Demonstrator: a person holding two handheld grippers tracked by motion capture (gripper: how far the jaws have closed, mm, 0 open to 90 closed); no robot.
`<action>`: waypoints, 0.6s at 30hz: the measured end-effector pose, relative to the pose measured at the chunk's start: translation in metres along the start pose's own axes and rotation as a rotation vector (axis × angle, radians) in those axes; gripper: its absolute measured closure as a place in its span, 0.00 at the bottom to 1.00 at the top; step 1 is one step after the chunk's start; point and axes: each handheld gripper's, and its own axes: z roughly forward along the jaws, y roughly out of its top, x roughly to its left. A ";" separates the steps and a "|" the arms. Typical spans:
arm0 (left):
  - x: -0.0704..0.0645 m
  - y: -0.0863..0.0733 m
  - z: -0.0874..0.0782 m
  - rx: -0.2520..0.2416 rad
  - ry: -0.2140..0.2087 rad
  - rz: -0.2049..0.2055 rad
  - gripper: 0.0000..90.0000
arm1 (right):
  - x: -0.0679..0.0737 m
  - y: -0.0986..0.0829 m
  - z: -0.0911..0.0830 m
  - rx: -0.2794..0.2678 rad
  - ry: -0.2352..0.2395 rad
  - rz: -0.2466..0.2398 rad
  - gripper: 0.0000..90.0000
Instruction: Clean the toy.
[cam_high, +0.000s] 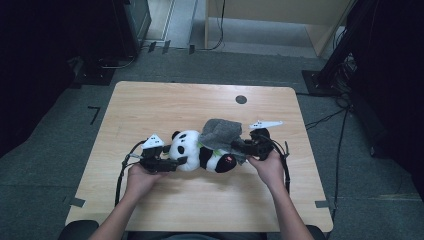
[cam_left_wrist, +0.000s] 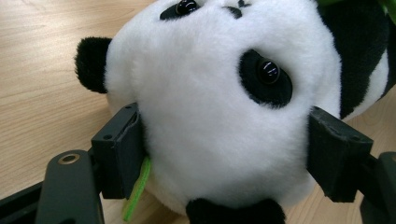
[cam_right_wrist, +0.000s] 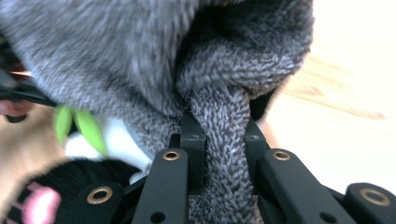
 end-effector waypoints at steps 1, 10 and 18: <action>0.000 0.000 0.000 -0.003 -0.001 -0.006 0.25 | -0.005 -0.002 0.000 0.005 -0.005 0.011 0.87; 0.002 0.003 0.001 0.002 -0.009 -0.010 0.25 | -0.031 -0.019 0.008 0.114 -0.088 0.064 0.88; 0.003 0.005 0.000 0.016 -0.008 -0.001 0.25 | -0.051 -0.023 0.005 0.130 -0.137 0.139 0.88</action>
